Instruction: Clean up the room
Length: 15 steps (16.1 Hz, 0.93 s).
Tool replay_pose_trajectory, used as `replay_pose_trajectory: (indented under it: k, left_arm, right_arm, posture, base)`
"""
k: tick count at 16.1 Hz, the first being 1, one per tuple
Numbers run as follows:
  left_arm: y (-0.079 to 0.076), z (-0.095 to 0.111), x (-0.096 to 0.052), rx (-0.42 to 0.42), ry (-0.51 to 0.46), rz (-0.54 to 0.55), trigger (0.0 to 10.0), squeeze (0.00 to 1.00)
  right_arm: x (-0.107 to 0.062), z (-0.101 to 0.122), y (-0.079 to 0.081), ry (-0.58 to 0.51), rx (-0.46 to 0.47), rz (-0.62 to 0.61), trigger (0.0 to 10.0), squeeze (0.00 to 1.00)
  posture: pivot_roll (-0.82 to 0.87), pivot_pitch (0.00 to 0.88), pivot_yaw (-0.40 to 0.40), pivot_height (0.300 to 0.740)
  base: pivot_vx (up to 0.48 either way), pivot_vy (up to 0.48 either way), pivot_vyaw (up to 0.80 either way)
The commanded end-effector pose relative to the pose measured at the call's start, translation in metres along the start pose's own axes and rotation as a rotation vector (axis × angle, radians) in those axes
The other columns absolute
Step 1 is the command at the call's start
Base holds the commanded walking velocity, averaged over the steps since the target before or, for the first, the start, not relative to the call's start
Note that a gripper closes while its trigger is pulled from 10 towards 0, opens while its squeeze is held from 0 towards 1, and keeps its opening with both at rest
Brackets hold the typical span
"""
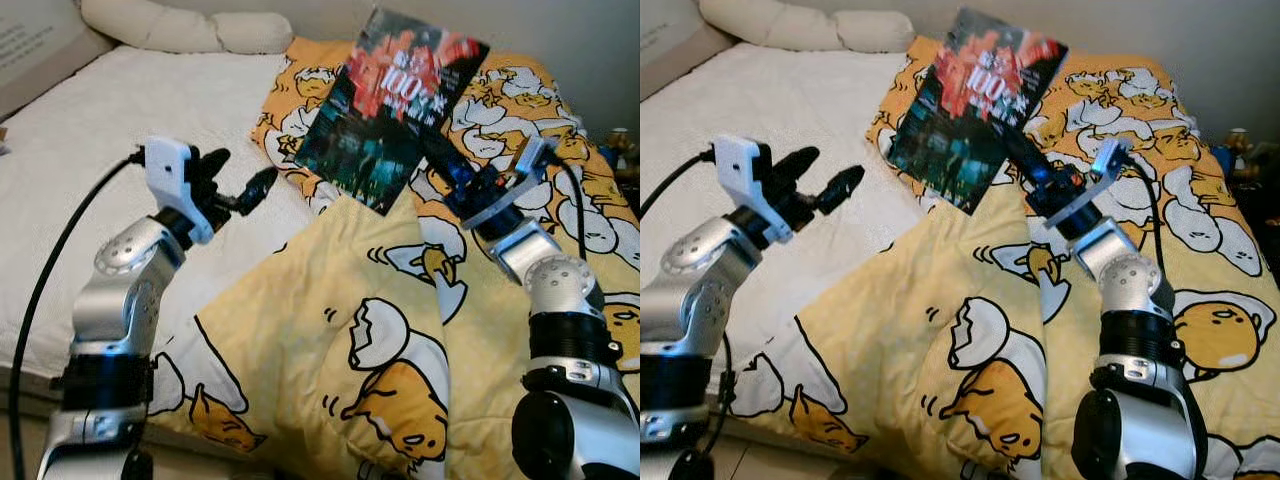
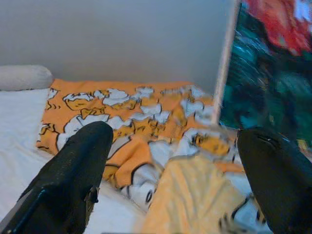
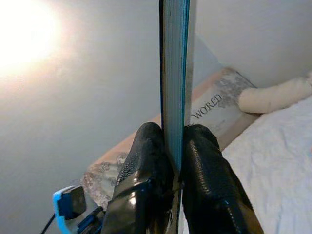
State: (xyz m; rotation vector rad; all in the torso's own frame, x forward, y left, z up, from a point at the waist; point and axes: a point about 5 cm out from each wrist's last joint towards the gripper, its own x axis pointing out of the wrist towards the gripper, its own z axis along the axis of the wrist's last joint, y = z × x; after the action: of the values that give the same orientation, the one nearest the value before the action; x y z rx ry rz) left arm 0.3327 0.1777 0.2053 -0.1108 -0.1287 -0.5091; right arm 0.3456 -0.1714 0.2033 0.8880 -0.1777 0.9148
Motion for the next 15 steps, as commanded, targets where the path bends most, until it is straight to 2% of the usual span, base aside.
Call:
replay_pose_trajectory:
  k: [1,4,5,7,8,10,11,12,13,14,15]
  left_arm:
    - [0.004,0.014,0.005,-0.026,-0.067,0.006,10.0,1.00]
    - [0.011,0.032,0.020,-0.144,-0.108,-0.067,10.0,1.00]
    - [0.010,0.033,0.021,-0.158,-0.107,-0.091,10.0,1.00]
    - [0.009,0.022,0.029,-0.141,-0.023,-0.189,10.0,1.00]
    - [0.005,0.020,0.030,-0.161,-0.018,-0.226,10.0,1.00]
    - [-0.013,0.018,0.031,-0.254,-0.031,-0.395,10.0,1.00]
    - [-0.020,0.019,0.029,-0.306,-0.053,-0.464,10.0,0.90]
    - [-0.023,0.021,0.027,-0.343,-0.078,-0.511,10.0,0.73]
    - [-0.024,0.023,0.022,-0.397,-0.107,-0.545,10.0,0.15]
    - [-0.024,0.024,0.018,-0.436,-0.122,-0.552,10.0,0.04]
    - [-0.024,0.021,0.014,-0.444,-0.115,-0.551,10.0,0.02]
  right_arm:
    - [0.003,0.005,0.010,-0.016,-0.016,0.053,0.0,0.00]
    - [0.000,0.002,0.016,0.015,-0.008,0.093,0.0,0.00]
    - [0.000,0.002,0.017,0.022,-0.007,0.099,0.0,0.00]
    - [0.002,-0.003,0.025,0.091,-0.006,0.170,0.0,0.00]
    - [0.003,-0.003,0.027,0.099,-0.005,0.179,0.0,0.00]
    - [0.003,-0.002,0.029,0.134,-0.002,0.204,0.0,0.00]
    - [0.003,-0.004,0.030,0.157,0.005,0.214,0.0,0.00]
    - [0.003,-0.007,0.029,0.180,0.014,0.210,0.0,0.00]
    - [0.003,-0.009,0.028,0.199,0.022,0.207,0.0,0.00]
    - [0.004,-0.009,0.029,0.209,0.024,0.219,0.0,0.00]
    - [0.006,-0.008,0.030,0.205,0.026,0.228,0.0,0.00]
  posture:
    - [0.04,0.000,0.028,0.740]
    - [0.06,0.000,0.028,0.740]
    - [0.06,0.000,0.028,0.740]
    - [0.04,0.000,0.046,0.740]
    - [0.04,0.000,0.051,0.740]
    - [0.06,0.000,0.030,0.740]
    - [0.06,0.000,0.030,0.740]
    - [0.07,0.000,0.011,0.740]
    - [0.08,0.000,0.006,0.740]
    - [0.08,0.000,0.002,0.740]
    - [0.09,0.000,-0.005,0.740]
  base:
    - [0.000,0.000,0.00]
    - [0.000,0.000,0.00]
    - [0.000,0.000,0.00]
    - [0.000,0.000,0.00]
    - [0.000,0.000,0.00]
    - [0.000,0.000,0.00]
    - [0.000,0.000,0.00]
    - [0.000,0.000,0.00]
    - [0.000,0.000,0.00]
    - [0.000,0.000,0.00]
    - [0.000,0.000,0.00]
